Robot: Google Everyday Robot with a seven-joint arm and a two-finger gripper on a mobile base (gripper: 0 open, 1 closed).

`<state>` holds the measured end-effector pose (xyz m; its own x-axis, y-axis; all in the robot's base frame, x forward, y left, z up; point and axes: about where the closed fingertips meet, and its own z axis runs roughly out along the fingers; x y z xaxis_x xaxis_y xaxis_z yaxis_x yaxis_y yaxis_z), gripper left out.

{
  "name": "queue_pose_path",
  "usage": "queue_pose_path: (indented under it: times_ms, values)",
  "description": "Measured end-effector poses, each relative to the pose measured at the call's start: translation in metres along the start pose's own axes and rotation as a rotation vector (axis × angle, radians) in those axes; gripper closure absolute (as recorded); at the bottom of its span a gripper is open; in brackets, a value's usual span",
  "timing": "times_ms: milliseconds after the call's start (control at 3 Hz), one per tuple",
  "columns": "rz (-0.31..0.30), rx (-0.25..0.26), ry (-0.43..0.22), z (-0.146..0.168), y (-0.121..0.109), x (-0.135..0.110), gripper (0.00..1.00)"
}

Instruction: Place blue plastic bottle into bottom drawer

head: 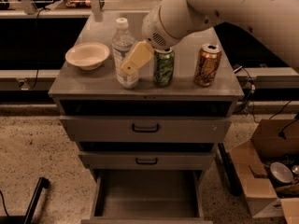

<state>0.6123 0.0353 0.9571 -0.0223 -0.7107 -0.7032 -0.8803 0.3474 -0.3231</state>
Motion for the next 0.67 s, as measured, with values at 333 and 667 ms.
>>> queue_pose_path:
  times_ms: [333,667]
  values:
    - [0.079,0.094,-0.043,0.015,-0.007,0.002,0.00]
    - [0.144,0.144,-0.120,0.031,-0.016,-0.002,0.18]
